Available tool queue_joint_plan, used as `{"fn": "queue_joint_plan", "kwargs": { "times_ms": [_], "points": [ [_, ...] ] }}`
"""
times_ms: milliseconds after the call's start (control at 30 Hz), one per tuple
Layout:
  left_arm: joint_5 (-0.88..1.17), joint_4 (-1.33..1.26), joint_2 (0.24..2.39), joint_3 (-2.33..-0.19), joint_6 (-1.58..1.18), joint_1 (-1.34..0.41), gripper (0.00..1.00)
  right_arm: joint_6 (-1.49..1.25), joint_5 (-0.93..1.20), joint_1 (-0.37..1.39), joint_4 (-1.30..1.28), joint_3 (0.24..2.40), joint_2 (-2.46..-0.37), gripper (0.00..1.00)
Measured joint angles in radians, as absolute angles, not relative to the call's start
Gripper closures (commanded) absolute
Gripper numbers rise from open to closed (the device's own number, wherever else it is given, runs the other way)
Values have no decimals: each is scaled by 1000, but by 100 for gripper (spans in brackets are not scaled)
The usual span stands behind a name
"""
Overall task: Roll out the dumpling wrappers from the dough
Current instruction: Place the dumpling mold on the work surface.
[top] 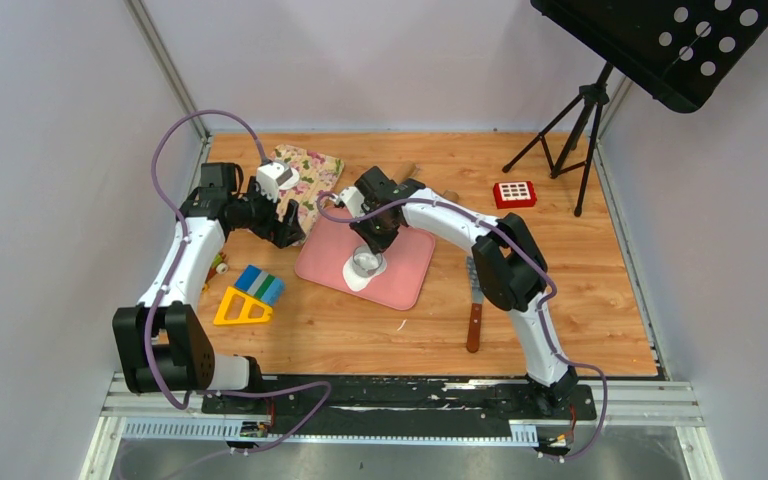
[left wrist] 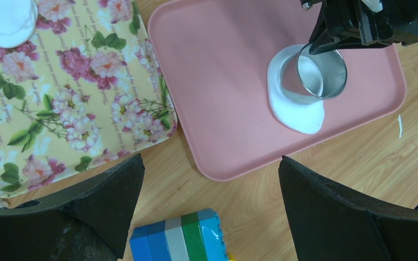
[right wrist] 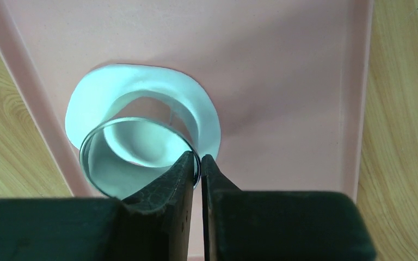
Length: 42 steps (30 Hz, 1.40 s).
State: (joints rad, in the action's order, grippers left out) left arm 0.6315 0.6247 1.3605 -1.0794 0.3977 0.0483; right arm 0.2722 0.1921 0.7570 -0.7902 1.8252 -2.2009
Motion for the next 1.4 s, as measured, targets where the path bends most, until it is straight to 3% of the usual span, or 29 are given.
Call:
{"fn": "queue_joint_plan", "kwargs": {
  "times_ms": [133, 1100, 1400],
  "points": [
    [632, 625, 1364, -1079, 397, 48, 0, 274, 195, 758, -796, 1825, -2198, 96],
    [632, 625, 1367, -1079, 395, 48, 0, 291, 155, 783, -812, 1825, -2176, 87],
    [632, 625, 1367, -1079, 395, 48, 0, 294, 147, 783, -812, 1826, -2176, 89]
  ]
}}
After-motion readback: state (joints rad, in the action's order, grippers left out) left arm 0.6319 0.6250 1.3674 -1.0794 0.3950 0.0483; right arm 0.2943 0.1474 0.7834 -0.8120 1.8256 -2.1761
